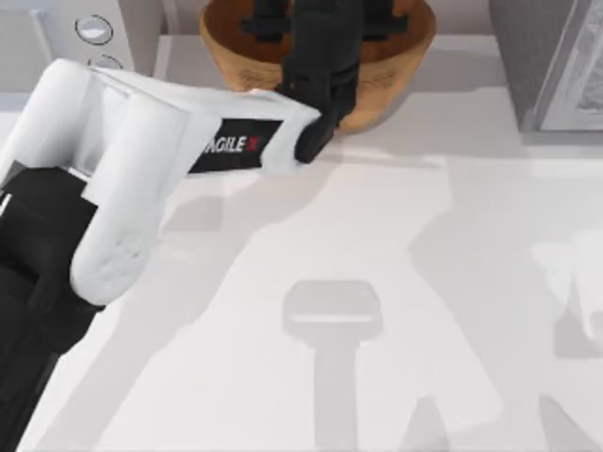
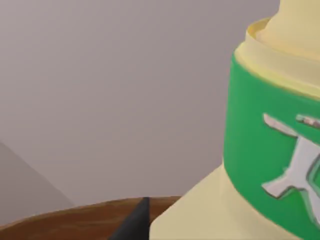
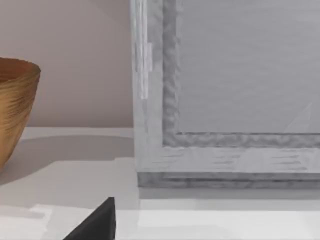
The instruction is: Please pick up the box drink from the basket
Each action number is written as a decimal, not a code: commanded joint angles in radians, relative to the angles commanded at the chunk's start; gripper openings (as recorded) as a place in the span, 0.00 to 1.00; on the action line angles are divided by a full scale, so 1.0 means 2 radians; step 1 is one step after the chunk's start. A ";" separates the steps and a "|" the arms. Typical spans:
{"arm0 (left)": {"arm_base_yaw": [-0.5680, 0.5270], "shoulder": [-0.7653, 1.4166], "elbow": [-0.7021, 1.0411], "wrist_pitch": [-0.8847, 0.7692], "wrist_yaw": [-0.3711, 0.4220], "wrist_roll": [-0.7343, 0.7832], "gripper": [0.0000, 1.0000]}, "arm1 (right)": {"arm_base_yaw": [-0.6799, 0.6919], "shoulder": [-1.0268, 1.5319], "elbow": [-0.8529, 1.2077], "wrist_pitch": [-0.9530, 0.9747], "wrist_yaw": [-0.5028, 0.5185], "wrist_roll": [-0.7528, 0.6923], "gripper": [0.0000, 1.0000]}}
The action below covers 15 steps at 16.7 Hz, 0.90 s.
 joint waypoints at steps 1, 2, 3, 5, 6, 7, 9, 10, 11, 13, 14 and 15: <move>0.000 -0.004 0.007 -0.012 0.000 0.000 0.00 | 0.000 0.000 0.000 0.000 0.000 0.000 1.00; 0.000 -0.008 0.016 -0.027 0.000 0.000 0.00 | 0.000 0.000 0.000 0.000 0.000 0.000 1.00; 0.000 -0.015 0.027 -0.044 0.000 0.000 0.00 | 0.000 0.000 0.000 0.000 0.000 0.000 1.00; 0.000 -0.029 0.052 -0.081 -0.001 0.000 0.00 | 0.000 0.000 0.000 0.000 0.000 0.000 1.00; 0.001 -0.036 0.066 -0.101 -0.002 -0.001 0.00 | 0.000 0.000 0.000 0.000 0.000 0.000 1.00; 0.001 -0.044 0.079 -0.121 -0.002 -0.001 0.00 | 0.000 0.000 0.000 0.000 0.000 0.000 1.00; 0.001 -0.058 0.105 -0.158 -0.003 -0.001 0.00 | 0.000 0.000 0.000 0.000 0.000 0.000 1.00; 0.001 -0.065 0.117 -0.175 -0.003 -0.001 0.00 | 0.000 0.000 0.000 0.000 0.000 0.000 1.00; 0.001 -0.071 0.127 -0.190 -0.003 -0.001 0.00 | 0.000 0.000 0.000 0.000 0.000 0.000 1.00; 0.000 -0.079 0.142 -0.213 -0.002 0.000 0.00 | 0.000 0.000 0.000 0.000 0.000 0.000 1.00; 0.000 -0.081 0.146 -0.219 -0.002 0.000 0.00 | 0.000 0.000 0.000 0.000 0.000 0.000 1.00; 0.000 -0.082 0.147 -0.221 -0.002 0.000 0.00 | 0.000 0.000 0.000 0.000 0.000 0.000 1.00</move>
